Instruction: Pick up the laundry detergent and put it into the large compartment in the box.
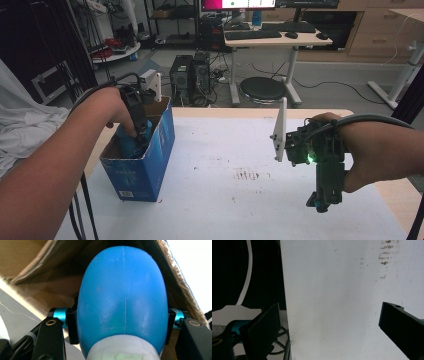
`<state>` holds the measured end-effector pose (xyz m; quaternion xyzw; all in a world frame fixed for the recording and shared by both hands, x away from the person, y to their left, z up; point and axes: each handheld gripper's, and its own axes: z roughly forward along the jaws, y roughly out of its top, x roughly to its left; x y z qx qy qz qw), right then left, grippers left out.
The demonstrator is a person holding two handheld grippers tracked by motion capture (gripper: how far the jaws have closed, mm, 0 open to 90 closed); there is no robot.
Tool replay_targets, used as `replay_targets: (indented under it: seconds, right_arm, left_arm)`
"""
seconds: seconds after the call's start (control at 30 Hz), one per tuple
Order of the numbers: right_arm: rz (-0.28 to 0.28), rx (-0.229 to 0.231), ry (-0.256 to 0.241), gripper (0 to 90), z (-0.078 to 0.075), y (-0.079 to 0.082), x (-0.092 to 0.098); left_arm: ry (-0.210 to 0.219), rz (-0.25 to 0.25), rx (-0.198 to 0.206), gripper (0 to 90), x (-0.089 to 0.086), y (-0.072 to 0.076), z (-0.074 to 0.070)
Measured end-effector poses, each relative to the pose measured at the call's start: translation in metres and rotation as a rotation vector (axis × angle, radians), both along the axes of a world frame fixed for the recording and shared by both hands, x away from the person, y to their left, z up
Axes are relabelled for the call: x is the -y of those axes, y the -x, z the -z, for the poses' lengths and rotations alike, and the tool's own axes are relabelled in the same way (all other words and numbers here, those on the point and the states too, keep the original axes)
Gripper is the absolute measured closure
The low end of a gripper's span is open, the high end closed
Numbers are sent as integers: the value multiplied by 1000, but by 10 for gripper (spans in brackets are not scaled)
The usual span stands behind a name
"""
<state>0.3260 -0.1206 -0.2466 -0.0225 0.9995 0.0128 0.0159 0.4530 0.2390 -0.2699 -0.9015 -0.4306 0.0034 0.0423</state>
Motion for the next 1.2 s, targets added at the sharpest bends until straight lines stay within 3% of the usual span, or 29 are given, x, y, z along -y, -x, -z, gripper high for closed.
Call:
replay_targets:
  seconds: [0.3, 0.87, 1.1, 1.2]
  right_arm:
    - [-3, -4, 5, 32, 2, 0, -1]
    - [1, -6, -2, 32, 3, -3, -1]
    - [16, -5, 1, 32, 2, -2, 3]
    - [18, -3, -1, 32, 1, -1, 4]
  left_arm:
    - [-15, 84, -4, 381, -1, 0, 16]
    - [15, 85, 7, 378, -7, 0, 19]
    - [44, 48, 27, 348, -8, 1, 11]
    - [46, 61, 28, 333, -8, 2, 8]
